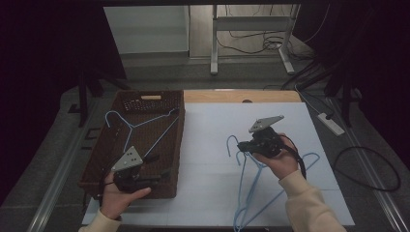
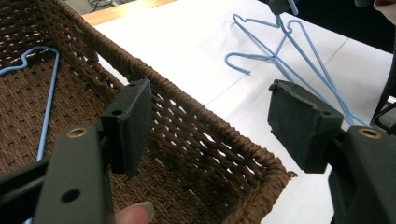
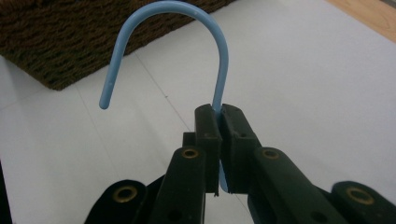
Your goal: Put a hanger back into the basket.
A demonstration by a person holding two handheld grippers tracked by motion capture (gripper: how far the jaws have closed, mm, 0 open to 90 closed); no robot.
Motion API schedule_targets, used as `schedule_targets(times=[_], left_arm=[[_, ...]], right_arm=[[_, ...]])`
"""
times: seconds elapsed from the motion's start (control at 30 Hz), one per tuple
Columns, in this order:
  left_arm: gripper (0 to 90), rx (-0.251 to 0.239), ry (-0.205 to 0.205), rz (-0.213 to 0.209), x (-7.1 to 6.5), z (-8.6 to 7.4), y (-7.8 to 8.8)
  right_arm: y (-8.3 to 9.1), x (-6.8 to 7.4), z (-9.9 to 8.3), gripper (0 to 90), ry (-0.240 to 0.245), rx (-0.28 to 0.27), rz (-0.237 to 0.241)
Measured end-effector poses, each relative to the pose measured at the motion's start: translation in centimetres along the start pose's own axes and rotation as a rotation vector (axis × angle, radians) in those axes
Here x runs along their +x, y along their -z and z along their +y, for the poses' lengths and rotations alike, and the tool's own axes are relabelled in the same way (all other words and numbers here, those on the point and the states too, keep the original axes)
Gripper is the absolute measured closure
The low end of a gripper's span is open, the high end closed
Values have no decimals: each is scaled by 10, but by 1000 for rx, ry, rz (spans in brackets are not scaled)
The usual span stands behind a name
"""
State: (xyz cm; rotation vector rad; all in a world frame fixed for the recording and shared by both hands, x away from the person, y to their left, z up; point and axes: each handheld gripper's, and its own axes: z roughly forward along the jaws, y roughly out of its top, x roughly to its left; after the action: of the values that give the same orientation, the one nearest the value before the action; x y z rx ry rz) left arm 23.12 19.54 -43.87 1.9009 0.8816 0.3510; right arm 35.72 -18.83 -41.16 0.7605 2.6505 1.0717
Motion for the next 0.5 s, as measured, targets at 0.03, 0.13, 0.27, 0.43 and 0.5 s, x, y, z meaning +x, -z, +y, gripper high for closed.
schedule_targets(times=[0.03, 0.13, 0.27, 0.43, 0.5], left_arm=[[317, -3, 2, -4, -1, 0, -1], [317, -4, -1, -10, -3, 3, -2], [317, -1, -9, -8, -7, 6, -4], [317, -2, -7, -23, -13, 11, -7], [317, 1, -9, -27, -14, 13, -9]], right_arm=[[0, -1, -1, 864, -4, -11, -1], [2, -1, -2, 864, -19, -39, -10], [5, -1, -1, 864, -42, -64, -18], [9, 0, -1, 864, -51, -92, -25], [9, 1, 0, 865, -50, -97, -27]])
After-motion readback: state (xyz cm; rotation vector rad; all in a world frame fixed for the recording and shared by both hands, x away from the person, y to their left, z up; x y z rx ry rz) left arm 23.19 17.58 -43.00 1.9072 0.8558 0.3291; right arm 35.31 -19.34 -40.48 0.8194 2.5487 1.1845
